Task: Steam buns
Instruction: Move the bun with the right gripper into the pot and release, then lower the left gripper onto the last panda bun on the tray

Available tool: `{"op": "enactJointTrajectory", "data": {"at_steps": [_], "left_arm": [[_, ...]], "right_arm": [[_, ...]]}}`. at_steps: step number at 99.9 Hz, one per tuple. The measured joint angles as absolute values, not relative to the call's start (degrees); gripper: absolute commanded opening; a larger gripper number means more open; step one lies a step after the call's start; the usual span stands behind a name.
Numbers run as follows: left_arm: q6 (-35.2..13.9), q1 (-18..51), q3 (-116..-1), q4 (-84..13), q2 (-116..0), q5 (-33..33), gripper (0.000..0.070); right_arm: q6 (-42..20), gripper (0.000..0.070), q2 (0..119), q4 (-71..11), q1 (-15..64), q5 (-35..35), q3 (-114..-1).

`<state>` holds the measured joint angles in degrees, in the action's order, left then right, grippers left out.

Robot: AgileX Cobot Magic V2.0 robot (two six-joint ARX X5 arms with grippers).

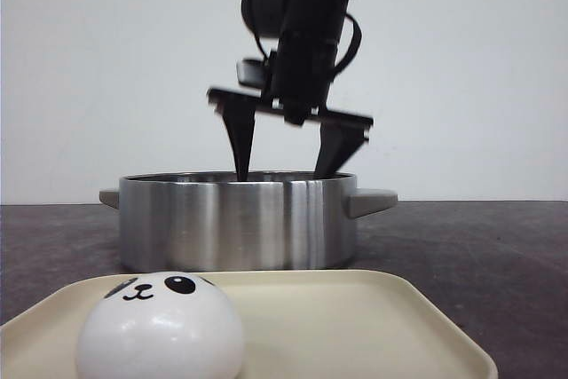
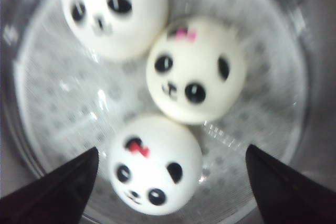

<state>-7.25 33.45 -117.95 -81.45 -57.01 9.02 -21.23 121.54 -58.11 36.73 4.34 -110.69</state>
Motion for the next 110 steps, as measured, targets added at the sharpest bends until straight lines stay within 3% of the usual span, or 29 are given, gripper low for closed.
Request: {"op": "enactJointTrajectory", "data": {"at_steps": [4, 9, 32, 50, 81, 110], "left_arm": [[-7.7, 33.5, -116.6, -81.4, -57.0, 9.0, 0.0676], [-8.7, 33.5, -114.4, -81.4, -57.0, 8.6, 0.0676], [-14.1, 33.5, -96.3, -81.1, -56.3, -1.0, 0.0676], [-18.3, 36.1, -76.4, -69.6, -54.4, -10.1, 0.0676], [-26.6, 44.4, -53.4, -54.4, -58.2, -13.6, 0.0676], [-28.1, 51.2, -52.1, -46.7, -72.3, -12.4, 0.0676]], "right_arm": [[-20.8, 0.0286, 121.5, -58.9, 36.6, 4.3, -112.8], [-20.0, 0.0002, 121.2, -59.8, 36.7, 4.3, -115.5], [-15.5, 0.0017, 108.3, -60.9, 40.1, -4.1, -121.7], [-10.8, 0.0016, 91.5, -60.3, 46.8, -14.4, -123.0], [-7.9, 0.0016, 76.8, -67.2, 52.5, -21.3, -123.0], [-7.7, 0.0016, 70.6, -72.2, 52.5, -24.0, -122.9]]}}
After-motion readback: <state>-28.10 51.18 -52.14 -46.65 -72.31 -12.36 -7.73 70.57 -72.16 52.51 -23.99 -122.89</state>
